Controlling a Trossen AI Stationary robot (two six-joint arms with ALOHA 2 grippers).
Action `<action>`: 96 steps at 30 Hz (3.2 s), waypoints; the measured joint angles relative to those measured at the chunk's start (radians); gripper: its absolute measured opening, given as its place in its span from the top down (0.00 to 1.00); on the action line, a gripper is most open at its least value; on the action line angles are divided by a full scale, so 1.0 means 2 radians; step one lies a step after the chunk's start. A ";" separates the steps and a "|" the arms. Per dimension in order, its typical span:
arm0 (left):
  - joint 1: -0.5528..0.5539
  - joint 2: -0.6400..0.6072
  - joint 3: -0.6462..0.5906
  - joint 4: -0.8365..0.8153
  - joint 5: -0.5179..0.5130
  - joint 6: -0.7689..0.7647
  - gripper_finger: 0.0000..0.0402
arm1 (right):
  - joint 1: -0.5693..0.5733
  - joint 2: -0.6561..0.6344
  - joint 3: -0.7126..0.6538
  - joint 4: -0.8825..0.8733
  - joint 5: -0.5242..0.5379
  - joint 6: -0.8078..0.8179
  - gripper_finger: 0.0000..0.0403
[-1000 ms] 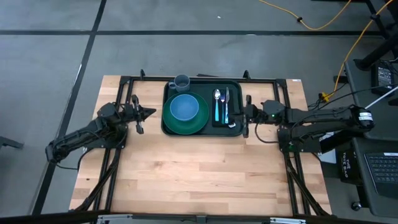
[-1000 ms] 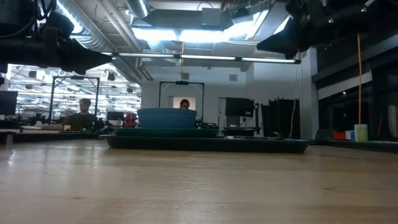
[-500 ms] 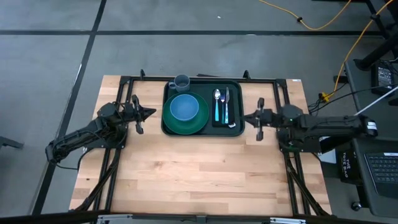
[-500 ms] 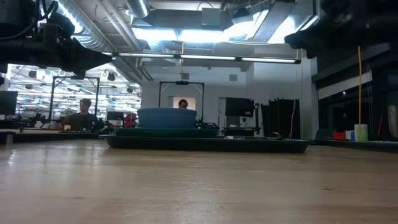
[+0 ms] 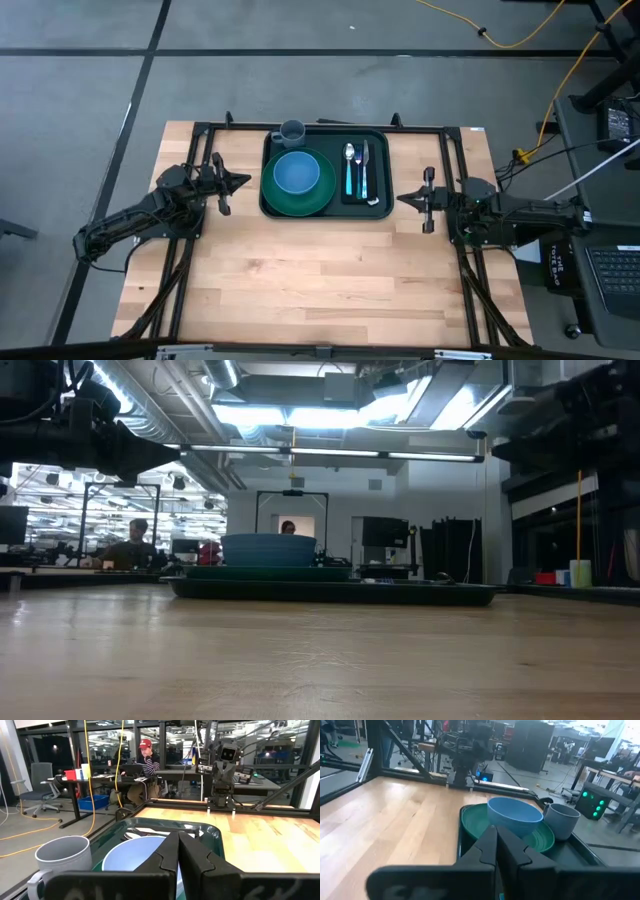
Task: Set up tray
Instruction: Return to Home Position
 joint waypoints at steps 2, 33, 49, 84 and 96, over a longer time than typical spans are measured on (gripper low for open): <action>0.000 0.000 0.000 0.000 0.000 0.000 0.99 | 0.000 -0.016 -0.013 0.000 -0.002 -0.009 0.97; 0.000 0.000 0.000 0.000 -0.001 0.000 0.99 | -0.005 -0.056 -0.033 -0.017 -0.074 0.094 0.89; 0.000 0.000 0.000 0.000 -0.001 0.000 0.99 | -0.001 -0.055 -0.033 -0.023 -0.073 0.092 0.89; 0.000 0.000 0.000 0.000 -0.001 0.000 0.99 | -0.001 -0.055 -0.033 -0.023 -0.073 0.093 0.89; 0.000 0.000 0.001 0.000 -0.001 0.000 0.99 | -0.001 -0.055 -0.033 -0.022 -0.073 0.093 0.89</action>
